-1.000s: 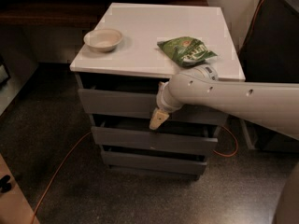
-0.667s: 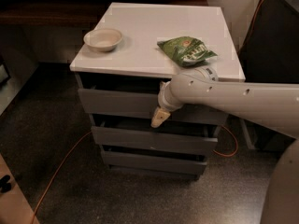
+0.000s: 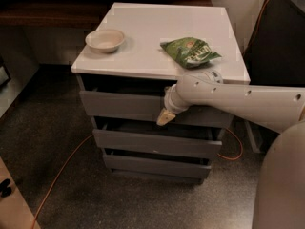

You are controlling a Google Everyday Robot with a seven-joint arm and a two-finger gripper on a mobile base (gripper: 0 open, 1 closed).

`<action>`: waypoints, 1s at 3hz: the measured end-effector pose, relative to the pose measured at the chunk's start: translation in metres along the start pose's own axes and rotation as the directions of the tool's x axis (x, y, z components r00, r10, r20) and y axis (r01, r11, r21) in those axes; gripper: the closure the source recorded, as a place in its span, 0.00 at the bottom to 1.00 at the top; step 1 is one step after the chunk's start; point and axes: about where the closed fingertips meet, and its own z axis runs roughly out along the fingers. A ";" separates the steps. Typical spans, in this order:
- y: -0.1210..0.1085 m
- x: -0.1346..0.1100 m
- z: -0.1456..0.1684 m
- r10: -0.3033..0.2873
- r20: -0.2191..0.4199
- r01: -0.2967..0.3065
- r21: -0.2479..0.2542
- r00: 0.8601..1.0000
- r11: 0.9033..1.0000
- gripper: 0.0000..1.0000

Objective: Place green jalapeno chip bag into top drawer

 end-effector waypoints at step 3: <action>0.036 -0.006 -0.023 0.035 -0.033 -0.036 -0.052 0.999 0.998 0.88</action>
Offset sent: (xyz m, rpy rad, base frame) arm -0.0385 0.0043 0.0049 -0.0168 0.0791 -0.0261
